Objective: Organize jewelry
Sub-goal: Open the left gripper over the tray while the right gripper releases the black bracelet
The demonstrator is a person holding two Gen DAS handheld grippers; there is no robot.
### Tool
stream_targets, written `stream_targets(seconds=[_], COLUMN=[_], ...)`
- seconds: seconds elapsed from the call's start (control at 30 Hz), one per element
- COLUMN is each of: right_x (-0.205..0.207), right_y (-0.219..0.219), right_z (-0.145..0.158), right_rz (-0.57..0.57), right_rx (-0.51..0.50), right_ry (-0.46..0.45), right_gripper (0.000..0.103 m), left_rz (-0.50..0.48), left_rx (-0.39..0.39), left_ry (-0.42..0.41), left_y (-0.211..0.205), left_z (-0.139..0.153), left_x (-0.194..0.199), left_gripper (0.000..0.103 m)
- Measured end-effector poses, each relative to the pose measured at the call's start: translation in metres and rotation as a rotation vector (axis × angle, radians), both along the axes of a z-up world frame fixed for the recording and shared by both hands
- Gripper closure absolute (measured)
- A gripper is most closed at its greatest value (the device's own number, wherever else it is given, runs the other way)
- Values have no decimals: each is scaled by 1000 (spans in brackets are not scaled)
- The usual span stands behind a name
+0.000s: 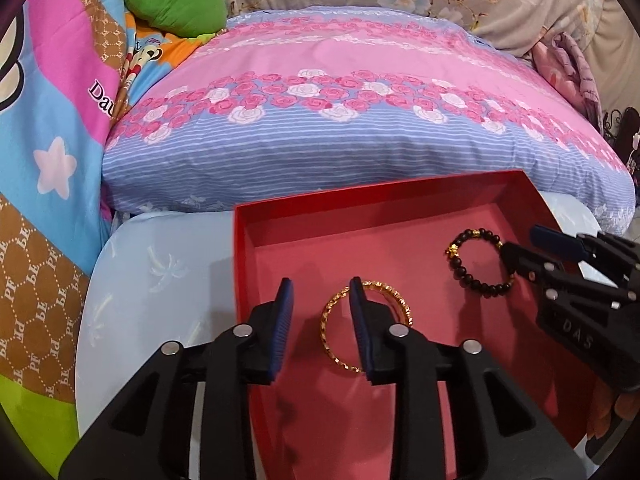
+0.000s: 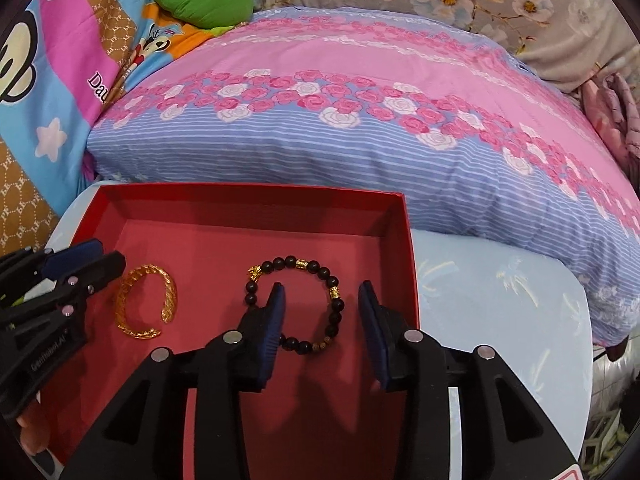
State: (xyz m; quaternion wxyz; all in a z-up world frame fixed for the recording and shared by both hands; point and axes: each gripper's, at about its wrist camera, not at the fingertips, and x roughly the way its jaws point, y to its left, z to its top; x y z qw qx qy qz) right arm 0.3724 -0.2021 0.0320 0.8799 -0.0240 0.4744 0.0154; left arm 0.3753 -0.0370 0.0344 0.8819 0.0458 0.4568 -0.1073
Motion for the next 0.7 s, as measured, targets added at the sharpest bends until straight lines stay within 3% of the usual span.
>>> stream_targets(seconds=[0.27,0.37,0.7], right_x=[-17,-25,-89], right_y=[0,-4,-9], right_z=[2,3,41], right_rz=[-26,-33,-34], right_rx=[-18,6,46], right_ry=[-14,-14,-107], right_gripper=[63,61,59], left_rz=[-3,14,3], left_rx=[-4,-13,-4], left_ry=[-1,-18,-129], left_y=[-1,2,7], left_z=[3,9,54], left_x=[-5,-11,-88], left_gripper=[72,64,63])
